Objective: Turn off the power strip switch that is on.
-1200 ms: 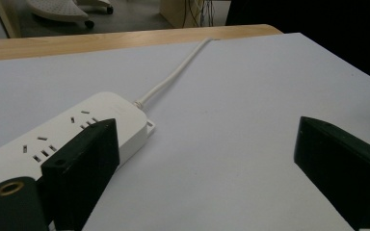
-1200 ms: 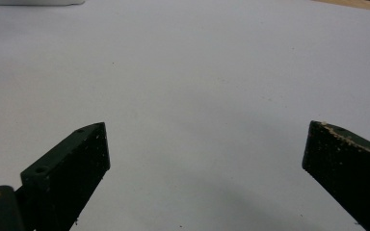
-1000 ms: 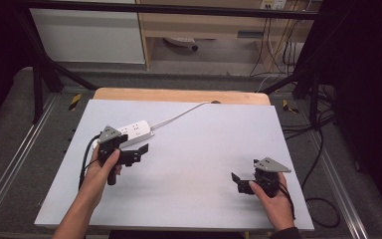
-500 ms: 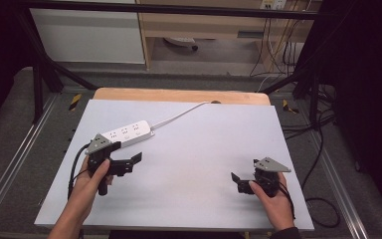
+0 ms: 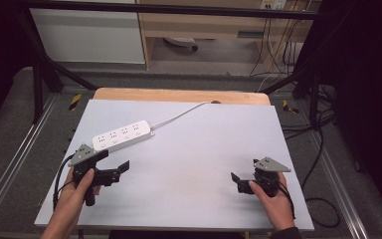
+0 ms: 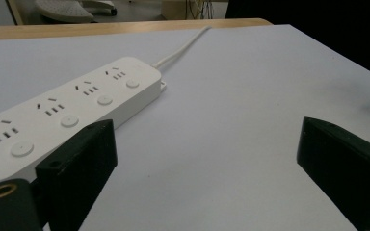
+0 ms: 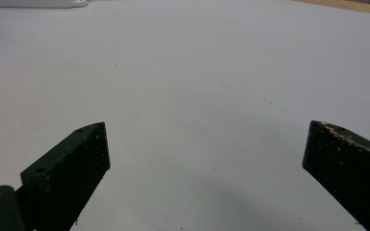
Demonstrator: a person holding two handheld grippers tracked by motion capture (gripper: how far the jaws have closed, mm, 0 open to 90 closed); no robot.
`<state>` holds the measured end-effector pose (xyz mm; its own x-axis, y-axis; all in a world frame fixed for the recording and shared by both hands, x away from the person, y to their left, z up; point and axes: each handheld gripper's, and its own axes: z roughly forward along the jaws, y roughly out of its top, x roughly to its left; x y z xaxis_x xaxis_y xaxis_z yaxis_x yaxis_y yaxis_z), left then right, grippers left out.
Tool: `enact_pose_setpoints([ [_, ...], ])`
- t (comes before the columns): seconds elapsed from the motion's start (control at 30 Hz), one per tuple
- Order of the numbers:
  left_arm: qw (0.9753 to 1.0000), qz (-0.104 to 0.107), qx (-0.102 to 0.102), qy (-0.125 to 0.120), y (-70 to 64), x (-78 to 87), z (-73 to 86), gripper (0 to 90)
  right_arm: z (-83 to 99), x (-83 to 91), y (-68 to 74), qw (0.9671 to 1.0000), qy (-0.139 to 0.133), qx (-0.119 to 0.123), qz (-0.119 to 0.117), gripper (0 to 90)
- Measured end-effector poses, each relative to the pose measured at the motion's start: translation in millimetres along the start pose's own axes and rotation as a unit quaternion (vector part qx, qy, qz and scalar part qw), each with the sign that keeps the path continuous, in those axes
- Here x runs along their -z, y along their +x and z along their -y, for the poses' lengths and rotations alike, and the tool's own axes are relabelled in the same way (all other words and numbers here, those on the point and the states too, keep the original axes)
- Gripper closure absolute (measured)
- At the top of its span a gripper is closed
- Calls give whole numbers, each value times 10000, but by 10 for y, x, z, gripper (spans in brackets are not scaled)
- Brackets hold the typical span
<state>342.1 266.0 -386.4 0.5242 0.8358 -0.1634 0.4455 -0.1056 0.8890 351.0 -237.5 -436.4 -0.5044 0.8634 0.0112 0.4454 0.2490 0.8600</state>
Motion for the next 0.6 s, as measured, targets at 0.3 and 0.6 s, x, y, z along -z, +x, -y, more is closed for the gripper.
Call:
enact_pose_setpoints([
  [0.3,9993,-325,-43,-163,179,240,192,69,4,-10,4,10000,33,-14,16,31],
  [0.6,9968,-769,132,-187,443,431,366,68,16,-29,-12,10000,45,-21,58,30],
])
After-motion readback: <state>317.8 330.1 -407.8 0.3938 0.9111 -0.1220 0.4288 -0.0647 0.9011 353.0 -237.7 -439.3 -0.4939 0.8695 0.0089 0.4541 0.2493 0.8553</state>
